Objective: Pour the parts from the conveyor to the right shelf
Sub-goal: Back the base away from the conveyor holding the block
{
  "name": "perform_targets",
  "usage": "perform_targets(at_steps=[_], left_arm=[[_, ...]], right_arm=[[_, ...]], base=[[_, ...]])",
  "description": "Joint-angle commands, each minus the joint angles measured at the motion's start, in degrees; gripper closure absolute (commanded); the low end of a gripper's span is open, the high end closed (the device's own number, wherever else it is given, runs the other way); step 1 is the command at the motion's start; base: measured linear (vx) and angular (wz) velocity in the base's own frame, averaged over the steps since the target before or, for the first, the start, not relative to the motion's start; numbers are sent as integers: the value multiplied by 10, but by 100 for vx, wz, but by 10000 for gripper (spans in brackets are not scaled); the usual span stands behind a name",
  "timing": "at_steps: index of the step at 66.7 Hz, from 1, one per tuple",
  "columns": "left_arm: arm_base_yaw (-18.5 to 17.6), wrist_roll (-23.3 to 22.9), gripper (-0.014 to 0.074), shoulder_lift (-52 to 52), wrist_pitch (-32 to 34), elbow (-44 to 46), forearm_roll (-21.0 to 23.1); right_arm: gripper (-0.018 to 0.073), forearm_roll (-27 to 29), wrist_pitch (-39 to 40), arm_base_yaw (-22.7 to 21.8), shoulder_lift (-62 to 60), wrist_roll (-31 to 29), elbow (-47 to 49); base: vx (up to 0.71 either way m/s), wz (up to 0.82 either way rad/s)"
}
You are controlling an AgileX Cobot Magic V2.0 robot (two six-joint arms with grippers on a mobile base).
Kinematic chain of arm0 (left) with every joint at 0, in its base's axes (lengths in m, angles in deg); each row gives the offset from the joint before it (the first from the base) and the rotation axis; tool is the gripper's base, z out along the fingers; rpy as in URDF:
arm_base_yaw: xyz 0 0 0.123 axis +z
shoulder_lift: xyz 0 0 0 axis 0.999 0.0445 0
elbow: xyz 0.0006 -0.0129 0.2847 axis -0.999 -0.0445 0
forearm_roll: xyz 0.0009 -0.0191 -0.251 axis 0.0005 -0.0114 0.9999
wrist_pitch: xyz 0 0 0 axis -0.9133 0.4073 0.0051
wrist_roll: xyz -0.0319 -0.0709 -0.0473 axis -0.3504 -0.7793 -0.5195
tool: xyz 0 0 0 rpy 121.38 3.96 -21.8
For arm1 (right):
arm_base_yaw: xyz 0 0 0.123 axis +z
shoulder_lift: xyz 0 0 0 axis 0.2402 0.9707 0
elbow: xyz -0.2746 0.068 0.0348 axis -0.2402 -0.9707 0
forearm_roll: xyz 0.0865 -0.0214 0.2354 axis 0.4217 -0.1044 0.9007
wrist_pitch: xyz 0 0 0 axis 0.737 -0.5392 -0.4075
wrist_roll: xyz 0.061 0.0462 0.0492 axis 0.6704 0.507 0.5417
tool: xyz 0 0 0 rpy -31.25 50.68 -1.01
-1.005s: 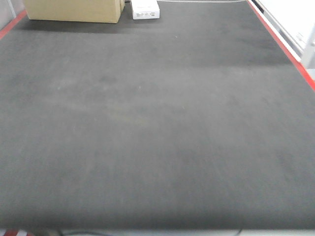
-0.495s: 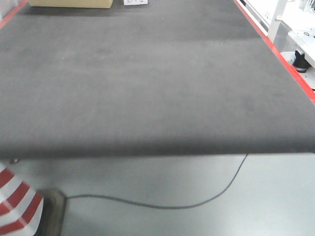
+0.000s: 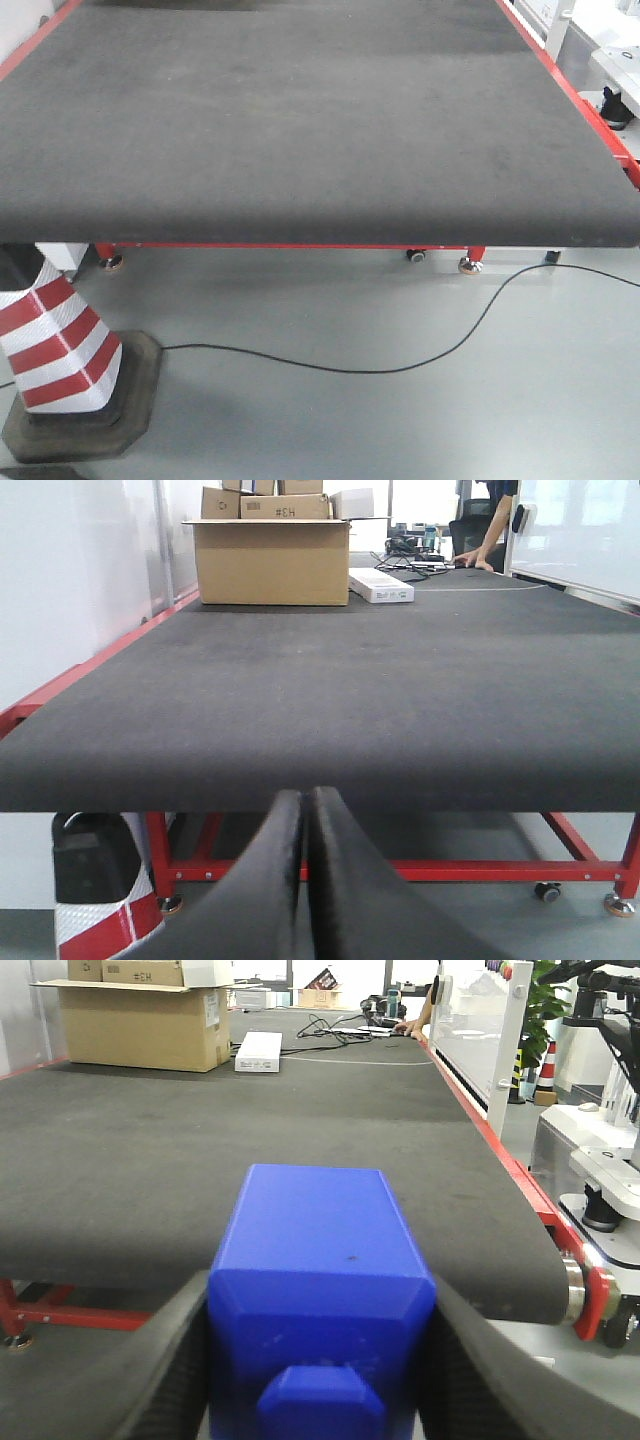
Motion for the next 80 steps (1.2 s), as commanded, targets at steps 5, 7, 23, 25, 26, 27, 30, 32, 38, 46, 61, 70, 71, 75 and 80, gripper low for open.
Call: perform_targets(at_steps=[5,7,23,25,26,27,30,32,38,46,61,70,71,75,80], left_arm=[[-3,-4,603,-3,41,11,4],[-3,-4,603,-3,41,11,4],[-3,-4,603,-3,41,11,4],[-3,-4,603,-3,41,11,4],[-3,-4,603,-3,41,11,4],[-3,-4,603,-3,41,11,4],[-3,-4,603,-3,41,11,4],[-3,-4,603,-3,41,11,4],[-3,-4,603,-3,41,11,4],[-3,-4,603,-3,41,11,4],[-3,-4,603,-3,41,11,4],[-3,-4,603,-3,41,11,4],[-3,-4,603,-3,41,11,4],[-3,-4,603,-3,41,11,4],[-3,-4,603,-3,41,11,4]], right_arm=[[561,-1,49,1,7,0,15],[561,-1,49,1,7,0,15],[561,-1,49,1,7,0,15],[561,-1,49,1,7,0,15],[561,-1,49,1,7,0,15],[561,-1,49,1,7,0,15],[561,-1,49,1,7,0,15],[561,-1,49,1,7,0,15],[561,-1,49,1,7,0,15],[561,-1,49,1,7,0,15],[561,-1,49,1,7,0,15],[561,-1,49,1,7,0,15],[561,-1,49,1,7,0,15],[561,-2,49,1,7,0,15],[561,-2,49,1,7,0,15]], base=[[-23,3],[-21,1],[-16,-24],[-13,-60],[-14,-70],[-14,-75],[-14,-80],[-15,-89],[-16,-96],[-17,-98],[-18,-85],[-19,-74],[-19,-73],[-19,-73],[-20,-74]])
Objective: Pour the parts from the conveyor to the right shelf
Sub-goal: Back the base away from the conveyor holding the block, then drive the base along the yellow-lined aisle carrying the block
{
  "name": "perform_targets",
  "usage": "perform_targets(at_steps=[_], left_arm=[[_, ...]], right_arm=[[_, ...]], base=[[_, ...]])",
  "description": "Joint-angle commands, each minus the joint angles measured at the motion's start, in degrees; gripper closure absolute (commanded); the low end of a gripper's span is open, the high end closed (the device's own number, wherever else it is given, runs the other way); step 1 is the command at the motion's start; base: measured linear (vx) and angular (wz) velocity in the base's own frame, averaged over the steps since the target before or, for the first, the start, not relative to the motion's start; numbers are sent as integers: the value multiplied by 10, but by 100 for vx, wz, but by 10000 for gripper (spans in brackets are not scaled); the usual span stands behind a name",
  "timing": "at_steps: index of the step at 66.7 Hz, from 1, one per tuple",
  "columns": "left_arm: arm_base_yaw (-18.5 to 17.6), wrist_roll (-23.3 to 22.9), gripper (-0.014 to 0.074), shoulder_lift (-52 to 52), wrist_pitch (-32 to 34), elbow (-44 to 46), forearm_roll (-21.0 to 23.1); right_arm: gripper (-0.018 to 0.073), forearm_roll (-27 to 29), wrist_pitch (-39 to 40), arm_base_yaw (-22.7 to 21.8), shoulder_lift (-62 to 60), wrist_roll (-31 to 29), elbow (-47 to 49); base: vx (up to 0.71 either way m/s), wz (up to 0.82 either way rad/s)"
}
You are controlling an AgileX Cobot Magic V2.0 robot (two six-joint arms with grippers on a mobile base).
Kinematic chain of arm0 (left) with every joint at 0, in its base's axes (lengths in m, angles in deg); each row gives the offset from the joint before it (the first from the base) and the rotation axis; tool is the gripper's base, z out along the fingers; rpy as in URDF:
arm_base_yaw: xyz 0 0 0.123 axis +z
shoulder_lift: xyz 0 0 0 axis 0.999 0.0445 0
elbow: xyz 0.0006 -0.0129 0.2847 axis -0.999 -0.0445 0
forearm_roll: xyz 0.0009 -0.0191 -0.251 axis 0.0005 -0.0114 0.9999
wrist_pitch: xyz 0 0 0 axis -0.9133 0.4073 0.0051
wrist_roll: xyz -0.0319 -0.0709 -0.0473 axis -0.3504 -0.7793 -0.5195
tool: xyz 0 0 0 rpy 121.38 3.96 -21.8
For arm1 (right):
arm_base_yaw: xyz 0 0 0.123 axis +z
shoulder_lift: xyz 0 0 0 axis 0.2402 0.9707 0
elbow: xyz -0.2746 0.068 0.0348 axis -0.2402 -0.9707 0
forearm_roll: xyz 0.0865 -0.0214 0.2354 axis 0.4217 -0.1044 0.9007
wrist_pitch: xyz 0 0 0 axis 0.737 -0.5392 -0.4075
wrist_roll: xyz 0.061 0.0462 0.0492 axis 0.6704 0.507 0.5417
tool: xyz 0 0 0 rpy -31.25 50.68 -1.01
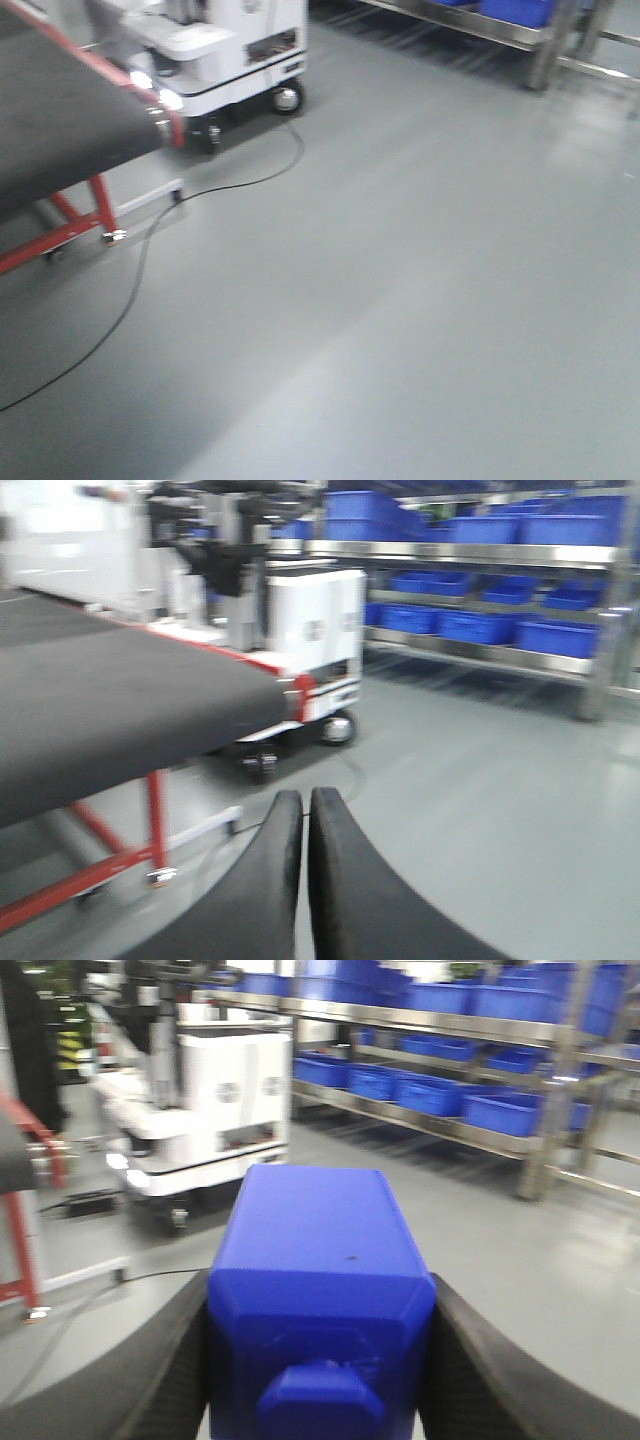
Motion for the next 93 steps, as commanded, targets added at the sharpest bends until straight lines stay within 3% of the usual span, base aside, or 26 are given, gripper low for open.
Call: perform_targets(at_steps=[1,48,93], left_arm=[[-3,-4,603,-3,41,11,4],[-3,-4,603,-3,41,11,4],[-3,-4,603,-3,41,11,4]], right_arm=[[561,-2,49,1,7,0,15],[561,-2,48,1,7,0,15],[561,-1,48,1,7,0,15]], base=[[-19,-74],[-16,-78],[5,-68]])
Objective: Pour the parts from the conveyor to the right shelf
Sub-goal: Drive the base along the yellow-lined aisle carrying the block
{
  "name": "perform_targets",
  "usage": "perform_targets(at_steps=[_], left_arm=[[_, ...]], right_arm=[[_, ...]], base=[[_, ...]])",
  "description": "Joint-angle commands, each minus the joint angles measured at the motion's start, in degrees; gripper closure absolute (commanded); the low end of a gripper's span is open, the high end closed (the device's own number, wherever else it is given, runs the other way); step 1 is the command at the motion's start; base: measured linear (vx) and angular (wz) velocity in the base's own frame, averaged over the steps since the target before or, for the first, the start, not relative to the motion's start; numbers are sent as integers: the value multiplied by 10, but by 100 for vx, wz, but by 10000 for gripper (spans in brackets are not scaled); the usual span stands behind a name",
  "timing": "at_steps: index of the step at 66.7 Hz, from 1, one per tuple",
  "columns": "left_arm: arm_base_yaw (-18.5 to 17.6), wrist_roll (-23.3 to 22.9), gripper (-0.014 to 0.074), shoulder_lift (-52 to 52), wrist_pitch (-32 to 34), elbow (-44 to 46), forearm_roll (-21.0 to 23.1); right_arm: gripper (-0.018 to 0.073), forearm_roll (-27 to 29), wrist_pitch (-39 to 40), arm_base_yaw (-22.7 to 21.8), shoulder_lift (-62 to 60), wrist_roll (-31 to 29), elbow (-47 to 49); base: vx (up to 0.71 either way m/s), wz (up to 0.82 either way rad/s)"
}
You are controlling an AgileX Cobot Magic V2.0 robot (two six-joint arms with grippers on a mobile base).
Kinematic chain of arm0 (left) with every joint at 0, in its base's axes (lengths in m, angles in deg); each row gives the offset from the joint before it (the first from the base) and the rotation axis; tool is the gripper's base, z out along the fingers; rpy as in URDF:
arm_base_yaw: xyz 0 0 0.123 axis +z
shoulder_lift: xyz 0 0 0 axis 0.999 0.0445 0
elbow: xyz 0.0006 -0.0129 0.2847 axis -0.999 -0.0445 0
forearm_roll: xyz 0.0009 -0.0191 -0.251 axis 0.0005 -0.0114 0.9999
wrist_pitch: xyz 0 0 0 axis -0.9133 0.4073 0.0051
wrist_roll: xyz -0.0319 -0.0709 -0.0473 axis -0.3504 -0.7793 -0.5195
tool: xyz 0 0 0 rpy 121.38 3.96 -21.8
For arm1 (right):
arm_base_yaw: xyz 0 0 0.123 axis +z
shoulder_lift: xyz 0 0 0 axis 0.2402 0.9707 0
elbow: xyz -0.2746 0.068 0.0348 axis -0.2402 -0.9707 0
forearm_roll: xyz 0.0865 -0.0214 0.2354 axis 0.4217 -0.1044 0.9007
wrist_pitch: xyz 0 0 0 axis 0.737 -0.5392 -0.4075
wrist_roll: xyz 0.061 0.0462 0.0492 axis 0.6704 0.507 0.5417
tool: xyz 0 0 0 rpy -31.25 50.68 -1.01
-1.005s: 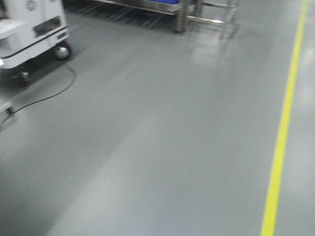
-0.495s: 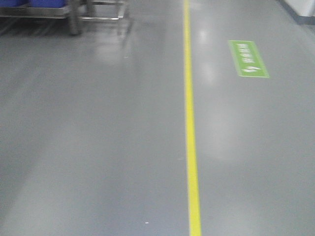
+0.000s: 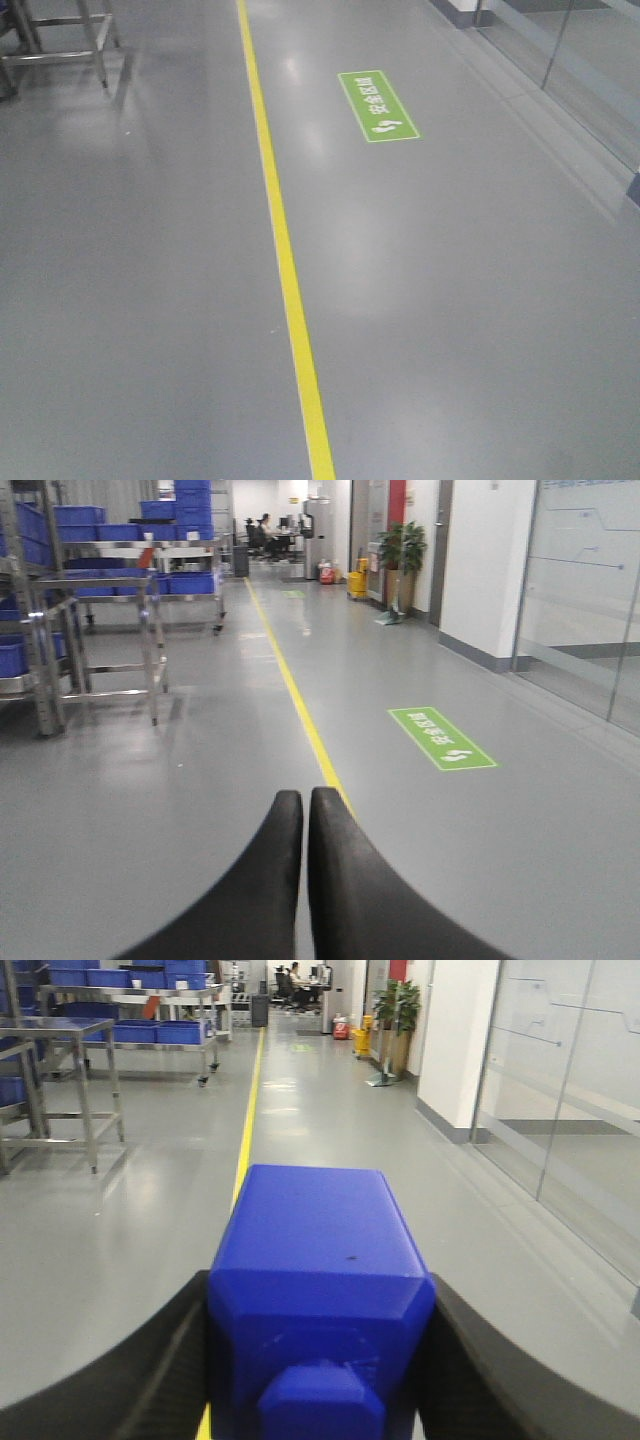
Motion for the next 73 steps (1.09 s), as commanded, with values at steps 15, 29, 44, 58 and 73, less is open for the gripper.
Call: perform_targets(at_steps=[15,29,44,58,73], left_arm=[[-3,-4,603,-3,41,11,4],[-3,-4,603,-3,41,11,4],[-3,-4,603,-3,41,11,4],[-3,-4,603,-3,41,11,4],[-3,-4,603,-3,41,11,4]], right_arm=[[561,-1,49,1,7,0,15],[561,-1,49,1,7,0,15],[561,-1,49,1,7,0,15],[561,-1,49,1,7,0,15],[561,-1,49,1,7,0,15]], base=[[18,-26],[28,-3],[38,23],[46,33],[50,33]])
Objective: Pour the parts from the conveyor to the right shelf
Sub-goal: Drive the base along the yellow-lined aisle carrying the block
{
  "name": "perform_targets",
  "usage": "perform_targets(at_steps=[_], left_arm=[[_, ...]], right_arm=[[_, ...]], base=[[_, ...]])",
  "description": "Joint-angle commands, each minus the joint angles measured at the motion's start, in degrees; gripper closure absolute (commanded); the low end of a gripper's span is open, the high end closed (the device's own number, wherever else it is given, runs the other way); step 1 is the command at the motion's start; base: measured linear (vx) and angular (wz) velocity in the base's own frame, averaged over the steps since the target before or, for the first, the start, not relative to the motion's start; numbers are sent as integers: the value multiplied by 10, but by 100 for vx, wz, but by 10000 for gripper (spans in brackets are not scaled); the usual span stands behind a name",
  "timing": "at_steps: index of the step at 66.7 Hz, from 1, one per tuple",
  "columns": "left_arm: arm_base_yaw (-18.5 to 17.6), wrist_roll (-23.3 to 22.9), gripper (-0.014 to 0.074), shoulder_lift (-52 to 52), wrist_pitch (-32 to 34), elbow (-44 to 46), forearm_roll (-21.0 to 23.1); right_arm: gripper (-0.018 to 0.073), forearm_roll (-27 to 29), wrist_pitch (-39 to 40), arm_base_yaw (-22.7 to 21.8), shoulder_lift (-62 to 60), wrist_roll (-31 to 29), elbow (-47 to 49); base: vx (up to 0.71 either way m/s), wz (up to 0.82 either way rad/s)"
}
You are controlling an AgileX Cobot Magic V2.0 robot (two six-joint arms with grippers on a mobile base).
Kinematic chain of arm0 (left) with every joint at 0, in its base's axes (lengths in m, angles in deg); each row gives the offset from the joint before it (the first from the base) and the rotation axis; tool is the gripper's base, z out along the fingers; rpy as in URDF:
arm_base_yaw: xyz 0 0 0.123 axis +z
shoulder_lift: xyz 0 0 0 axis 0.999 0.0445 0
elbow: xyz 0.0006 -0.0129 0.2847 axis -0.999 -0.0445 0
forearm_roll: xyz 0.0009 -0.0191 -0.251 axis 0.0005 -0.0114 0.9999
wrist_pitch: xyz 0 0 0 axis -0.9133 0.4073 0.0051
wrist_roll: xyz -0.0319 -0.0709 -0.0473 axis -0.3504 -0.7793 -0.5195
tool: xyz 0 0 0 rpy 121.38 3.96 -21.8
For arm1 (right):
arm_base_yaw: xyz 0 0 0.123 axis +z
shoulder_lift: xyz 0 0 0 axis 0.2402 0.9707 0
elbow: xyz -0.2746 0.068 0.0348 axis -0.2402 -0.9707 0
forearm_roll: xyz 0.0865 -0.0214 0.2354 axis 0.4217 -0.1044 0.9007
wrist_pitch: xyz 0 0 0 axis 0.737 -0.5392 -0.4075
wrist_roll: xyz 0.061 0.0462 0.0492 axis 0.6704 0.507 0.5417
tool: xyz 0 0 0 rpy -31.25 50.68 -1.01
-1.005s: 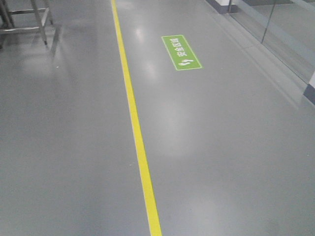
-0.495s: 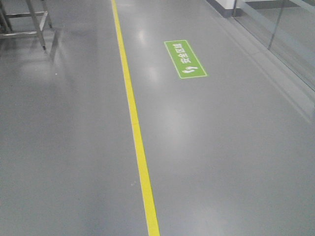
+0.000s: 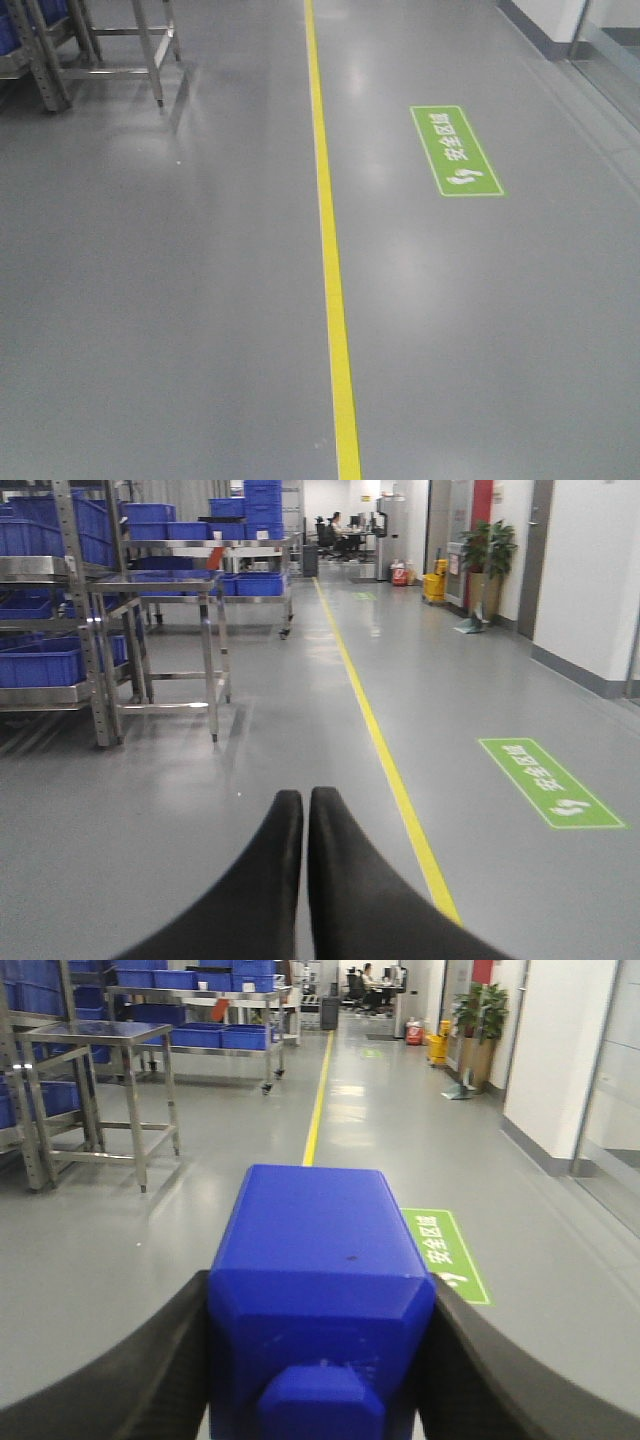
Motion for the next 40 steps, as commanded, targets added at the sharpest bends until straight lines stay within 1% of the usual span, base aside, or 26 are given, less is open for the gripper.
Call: perform_targets(at_steps=[1,16,40], left_arm=[[-3,-4,603,-3,41,11,4],[-3,-4,603,-3,41,11,4],[-3,-4,603,-3,41,11,4]], right_arm=[[561,-1,49,1,7,0,15],[561,-1,49,1,7,0,15],[561,-1,49,1,7,0,15]], base=[[52,28],[55,15],[64,-6]])
